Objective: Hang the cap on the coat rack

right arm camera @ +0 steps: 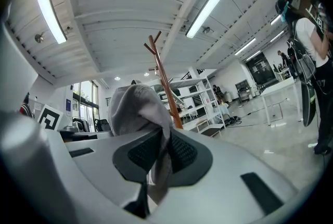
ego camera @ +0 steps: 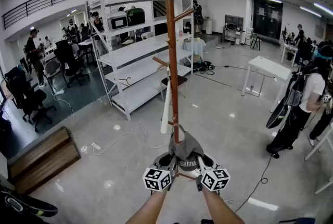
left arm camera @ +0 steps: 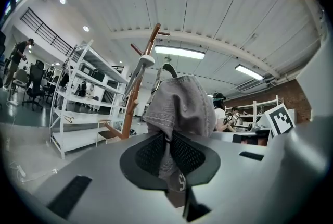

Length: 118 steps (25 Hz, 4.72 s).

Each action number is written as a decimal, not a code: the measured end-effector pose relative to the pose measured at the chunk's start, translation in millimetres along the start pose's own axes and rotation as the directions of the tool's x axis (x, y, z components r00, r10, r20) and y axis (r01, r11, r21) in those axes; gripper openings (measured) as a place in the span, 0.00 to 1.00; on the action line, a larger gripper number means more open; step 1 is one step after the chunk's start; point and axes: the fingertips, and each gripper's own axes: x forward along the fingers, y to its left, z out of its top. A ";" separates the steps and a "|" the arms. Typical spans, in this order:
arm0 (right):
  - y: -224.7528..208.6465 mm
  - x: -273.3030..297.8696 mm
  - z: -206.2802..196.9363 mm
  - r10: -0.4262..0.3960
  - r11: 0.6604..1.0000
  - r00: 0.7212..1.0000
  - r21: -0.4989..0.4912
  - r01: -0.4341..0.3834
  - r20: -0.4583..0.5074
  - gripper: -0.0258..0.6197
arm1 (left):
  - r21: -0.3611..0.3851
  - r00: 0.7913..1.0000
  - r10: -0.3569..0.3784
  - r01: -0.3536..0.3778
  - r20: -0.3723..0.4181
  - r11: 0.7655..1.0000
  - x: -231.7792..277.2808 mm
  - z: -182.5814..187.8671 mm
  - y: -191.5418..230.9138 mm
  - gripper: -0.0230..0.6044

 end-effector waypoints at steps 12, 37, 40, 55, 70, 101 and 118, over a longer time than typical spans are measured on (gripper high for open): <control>-30.6 46.9 -26.3 -0.011 0.999 0.999 0.052 0.013 -0.037 0.10 | -0.040 0.999 0.015 -0.017 -0.040 0.999 41.9 -25.7 42.7 0.11; -121.8 181.1 -89.4 0.037 0.991 0.994 0.131 -0.024 -0.102 0.10 | -0.065 0.990 0.107 -0.112 -0.087 0.992 153.2 -86.3 145.6 0.11; -127.6 188.6 -94.6 0.039 0.990 0.992 0.139 -0.022 -0.116 0.10 | -0.058 0.990 0.107 -0.113 -0.097 0.992 161.1 -88.4 149.7 0.11; -143.5 219.2 -116.5 0.111 0.985 0.981 0.148 -0.088 -0.159 0.10 | -0.062 0.987 0.135 -0.141 -0.087 0.988 182.3 -105.3 173.7 0.11; -151.4 239.4 -118.7 0.130 0.986 0.976 0.123 -0.109 -0.177 0.10 | -0.063 0.985 0.149 -0.154 -0.084 0.986 197.0 -105.1 187.5 0.11; -36.0 -34.9 -45.5 0.060 0.984 0.995 -0.162 -0.071 -0.075 0.14 | -0.031 0.994 0.109 -0.108 0.011 0.994 -48.1 -64.9 45.4 0.13; 3.3 -151.8 -54.5 0.068 0.974 0.992 -0.208 -0.090 -0.110 0.09 | 0.012 0.984 0.175 -0.176 0.017 0.984 -123.5 -74.5 -46.2 0.06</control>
